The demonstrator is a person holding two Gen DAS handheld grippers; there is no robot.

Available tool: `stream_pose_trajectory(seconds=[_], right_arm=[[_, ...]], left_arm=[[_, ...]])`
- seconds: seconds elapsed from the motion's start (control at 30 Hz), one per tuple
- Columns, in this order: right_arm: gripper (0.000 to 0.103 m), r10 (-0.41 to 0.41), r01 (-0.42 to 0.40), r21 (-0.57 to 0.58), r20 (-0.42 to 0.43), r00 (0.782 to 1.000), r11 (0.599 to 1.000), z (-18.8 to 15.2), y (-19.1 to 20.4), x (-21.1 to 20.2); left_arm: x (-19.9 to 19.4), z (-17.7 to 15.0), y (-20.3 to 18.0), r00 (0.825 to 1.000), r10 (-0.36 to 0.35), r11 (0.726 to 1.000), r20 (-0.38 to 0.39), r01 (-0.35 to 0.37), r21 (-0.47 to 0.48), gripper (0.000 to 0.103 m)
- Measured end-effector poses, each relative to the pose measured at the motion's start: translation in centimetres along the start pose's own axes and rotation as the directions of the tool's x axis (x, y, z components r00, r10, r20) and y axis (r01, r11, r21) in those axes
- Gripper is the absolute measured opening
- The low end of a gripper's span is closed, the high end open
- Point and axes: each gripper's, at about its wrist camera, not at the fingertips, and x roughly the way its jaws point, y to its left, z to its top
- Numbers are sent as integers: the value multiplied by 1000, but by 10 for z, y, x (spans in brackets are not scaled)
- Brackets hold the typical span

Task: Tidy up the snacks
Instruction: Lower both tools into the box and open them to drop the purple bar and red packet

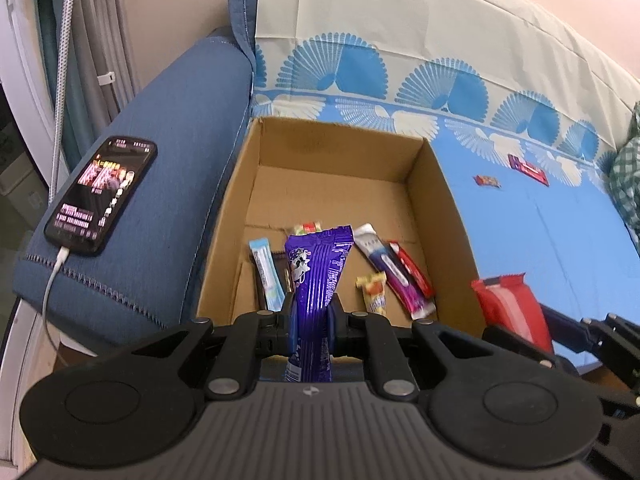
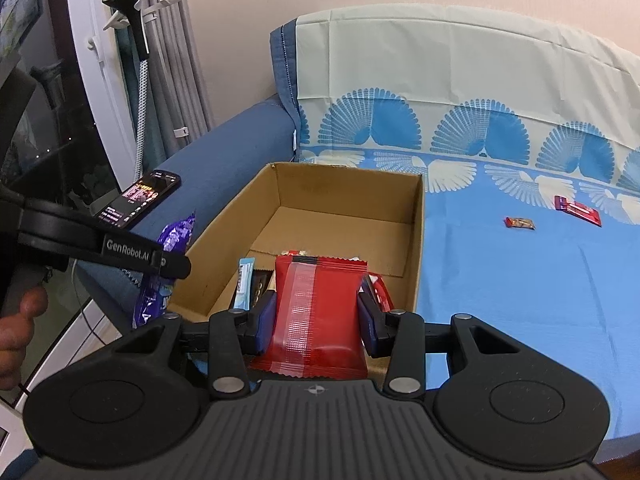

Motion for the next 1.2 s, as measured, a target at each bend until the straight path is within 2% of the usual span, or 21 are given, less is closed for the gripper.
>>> stream_pose_trajectory(seconds=[0.23,0.47,0.83,1.2], right_arm=[[44,4,-3,17,-17,1000,1000,13,-9,32],[44,5,-4,36,-48,999,999,21,-19,66],[44,0,7,71,-93,996,997,27,-38,122],[44,-6,19,99,-129,992,995,27,-47,158]], left_arm=[[27,26,2,1000,9,1000,-6,-9,2,15],[64,40,6,998,20,1000,-52,-20,5,15],[117,52,9,993,34,999,-117,-32,17,15],[161,55,12,983,58,998,-174,-52,40,15]])
